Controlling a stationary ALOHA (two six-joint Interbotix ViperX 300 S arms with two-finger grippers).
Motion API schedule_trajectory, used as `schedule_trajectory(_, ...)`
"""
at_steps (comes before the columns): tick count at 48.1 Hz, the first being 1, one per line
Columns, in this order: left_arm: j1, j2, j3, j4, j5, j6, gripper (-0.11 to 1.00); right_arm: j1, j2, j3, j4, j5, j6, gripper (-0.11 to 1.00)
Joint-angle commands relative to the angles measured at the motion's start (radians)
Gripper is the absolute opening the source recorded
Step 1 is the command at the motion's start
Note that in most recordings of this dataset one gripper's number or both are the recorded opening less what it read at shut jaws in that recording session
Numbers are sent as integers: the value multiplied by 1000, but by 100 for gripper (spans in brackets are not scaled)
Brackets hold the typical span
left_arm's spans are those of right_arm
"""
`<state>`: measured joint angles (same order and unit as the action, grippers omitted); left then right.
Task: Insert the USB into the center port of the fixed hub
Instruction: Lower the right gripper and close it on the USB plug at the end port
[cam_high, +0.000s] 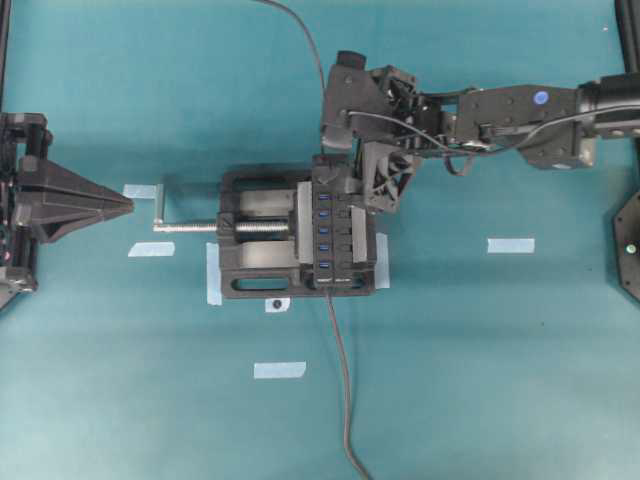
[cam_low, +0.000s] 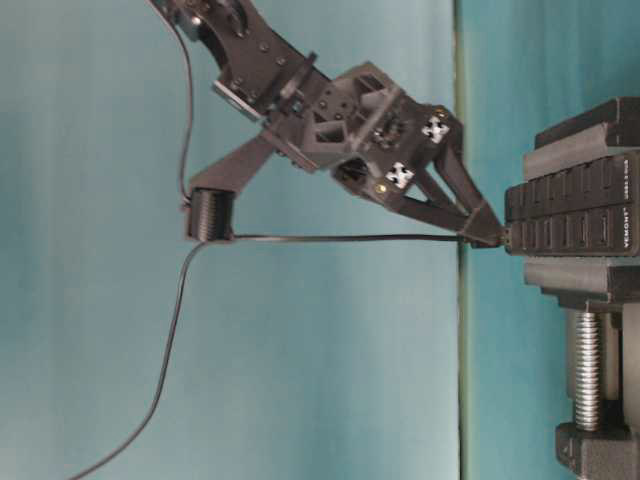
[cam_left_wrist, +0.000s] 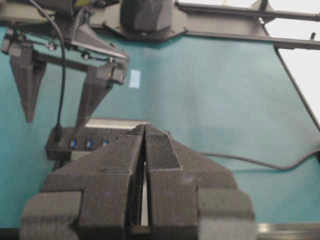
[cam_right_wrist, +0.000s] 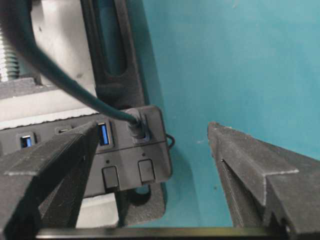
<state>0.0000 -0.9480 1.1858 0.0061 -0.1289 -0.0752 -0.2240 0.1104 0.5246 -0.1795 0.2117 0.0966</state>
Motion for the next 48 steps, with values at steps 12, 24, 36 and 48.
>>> schedule_trajectory(12,2,3,-18,2,-6,-2,0,6,-8,-29,-2,-8,2,87)
schedule_trajectory(24,0,3,-17,2,-6,-2,0,6,-8,-29,0,-12,0,87)
schedule_trajectory(36,2,3,-17,2,-5,-5,0,9,-8,-29,-2,-12,0,84)
schedule_trajectory(48,2,3,-17,2,-6,-8,0,21,-8,-29,-2,-14,0,72)
